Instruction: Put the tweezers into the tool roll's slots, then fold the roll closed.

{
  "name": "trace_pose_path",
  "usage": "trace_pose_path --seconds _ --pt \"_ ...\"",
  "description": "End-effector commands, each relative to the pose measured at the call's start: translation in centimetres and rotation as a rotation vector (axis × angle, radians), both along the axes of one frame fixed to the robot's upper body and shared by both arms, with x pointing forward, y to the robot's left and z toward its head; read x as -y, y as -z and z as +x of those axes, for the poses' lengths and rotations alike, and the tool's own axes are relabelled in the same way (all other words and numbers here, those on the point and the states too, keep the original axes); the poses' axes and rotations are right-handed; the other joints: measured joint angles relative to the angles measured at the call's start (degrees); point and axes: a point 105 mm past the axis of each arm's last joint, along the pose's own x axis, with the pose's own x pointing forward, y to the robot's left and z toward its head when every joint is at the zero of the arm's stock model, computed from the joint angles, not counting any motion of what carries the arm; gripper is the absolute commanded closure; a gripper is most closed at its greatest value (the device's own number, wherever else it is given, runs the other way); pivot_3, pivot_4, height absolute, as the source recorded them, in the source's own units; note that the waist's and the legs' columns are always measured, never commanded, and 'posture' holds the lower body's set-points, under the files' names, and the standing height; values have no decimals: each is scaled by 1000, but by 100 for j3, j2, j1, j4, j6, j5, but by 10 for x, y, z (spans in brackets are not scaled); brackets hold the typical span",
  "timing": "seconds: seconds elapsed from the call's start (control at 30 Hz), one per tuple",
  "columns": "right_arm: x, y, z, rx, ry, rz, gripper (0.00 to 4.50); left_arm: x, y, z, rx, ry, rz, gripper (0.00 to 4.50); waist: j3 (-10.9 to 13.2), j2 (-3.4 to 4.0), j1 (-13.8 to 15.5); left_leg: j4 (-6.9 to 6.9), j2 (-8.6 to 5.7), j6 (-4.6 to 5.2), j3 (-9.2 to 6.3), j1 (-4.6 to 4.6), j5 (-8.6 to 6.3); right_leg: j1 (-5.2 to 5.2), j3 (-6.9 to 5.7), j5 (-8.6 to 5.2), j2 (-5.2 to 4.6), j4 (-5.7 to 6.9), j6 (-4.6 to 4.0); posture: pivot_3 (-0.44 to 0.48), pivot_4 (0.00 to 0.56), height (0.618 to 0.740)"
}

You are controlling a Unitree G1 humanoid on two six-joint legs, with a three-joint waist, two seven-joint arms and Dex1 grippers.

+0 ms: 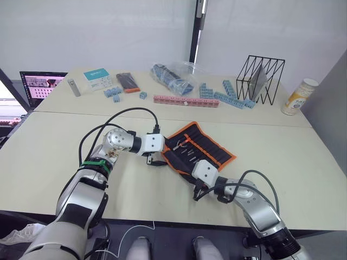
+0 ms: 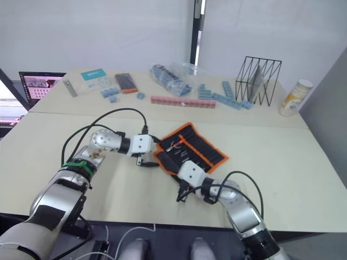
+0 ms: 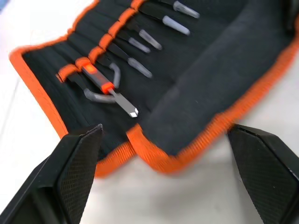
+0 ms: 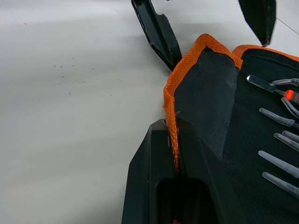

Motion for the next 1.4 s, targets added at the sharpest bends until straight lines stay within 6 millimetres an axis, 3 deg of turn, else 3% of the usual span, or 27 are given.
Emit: trace_pose_path --seconds 0.03,0.23,0.37,0.5,0.6,0.83,1.0,1.13,1.4 --pt "2 -12 1 47 19 14 4500 2 -3 1 30 26 36 1117 0 0 -3 -1 0 0 0 0 0 -2 0 0 0 1 0 0 150 740" --pt "8 -11 4 45 47 8 4500 -17 10 0 34 14 143 3064 0 0 -28 0 0 0 0 1 0 0 0 1 0 3 0 0 150 740" --pt "25 -3 13 42 93 -34 4500 -30 25 -6 29 23 211 4364 -1 0 -51 0 0 0 0 9 0 6 1 1 0 5 0 0 150 740" --pt "32 2 18 58 91 -81 4500 -29 26 -12 6 25 170 4439 -1 1 -54 -2 1 0 0 19 0 15 1 0 0 5 -1 0 150 740" --pt "32 -7 29 87 103 -60 4500 -31 26 -22 -37 36 142 4439 -1 1 -90 -6 1 0 1 19 0 13 4 0 0 5 -1 0 150 740" --pt "25 -14 55 139 83 -89 4500 -61 26 -61 -167 -59 135 4439 -2 3 -251 -28 7 1 1 30 0 6 5 -9 4 23 -15 0 150 740" --pt "18 -16 64 154 38 -102 4500 -69 20 -86 -239 -152 74 4439 0 3 -267 -27 6 1 0 48 0 1 4 -39 5 72 -28 0 150 740" --pt "14 -14 60 127 -19 -102 4500 -73 24 -94 -249 -220 57 4439 1 4 -221 -20 6 1 0 54 0 3 4 -44 5 82 -32 0 150 740" --pt "29 -14 25 -45 -135 -89 4500 -85 21 -102 -275 -294 21 4439 1 6 -198 -24 6 0 0 52 0 0 3 -60 3 82 -54 0 150 740"
